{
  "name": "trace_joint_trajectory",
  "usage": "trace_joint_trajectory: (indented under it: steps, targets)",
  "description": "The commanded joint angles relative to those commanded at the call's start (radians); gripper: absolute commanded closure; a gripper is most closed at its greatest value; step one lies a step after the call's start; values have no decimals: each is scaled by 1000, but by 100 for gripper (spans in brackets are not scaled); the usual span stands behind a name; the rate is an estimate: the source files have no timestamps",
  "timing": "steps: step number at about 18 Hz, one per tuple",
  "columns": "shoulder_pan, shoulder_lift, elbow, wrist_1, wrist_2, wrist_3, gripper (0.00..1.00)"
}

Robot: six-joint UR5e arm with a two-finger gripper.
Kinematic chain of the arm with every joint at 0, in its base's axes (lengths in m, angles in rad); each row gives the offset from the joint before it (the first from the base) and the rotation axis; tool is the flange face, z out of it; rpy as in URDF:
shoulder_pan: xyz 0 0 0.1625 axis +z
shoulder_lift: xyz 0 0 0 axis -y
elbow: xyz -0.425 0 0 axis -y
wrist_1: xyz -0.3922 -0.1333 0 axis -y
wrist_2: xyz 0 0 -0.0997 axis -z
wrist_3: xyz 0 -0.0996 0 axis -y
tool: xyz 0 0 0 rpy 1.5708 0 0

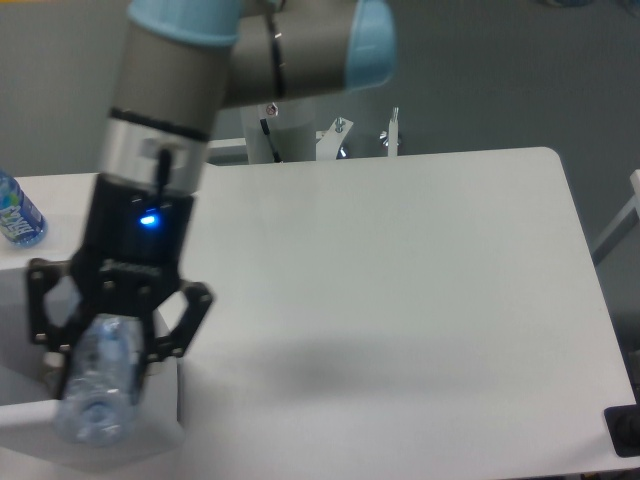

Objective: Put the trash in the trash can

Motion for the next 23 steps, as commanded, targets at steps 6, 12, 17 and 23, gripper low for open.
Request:
trace_joint_trajectory:
  steps: [6,12,17,23]
  targets:
    - [-6,8,-6,3,-5,86,0]
    - [50,44,0,-3,18,129,0]
    - [113,100,-6,-115,149,349,0]
    - [129,127,-21,-328,368,696,0]
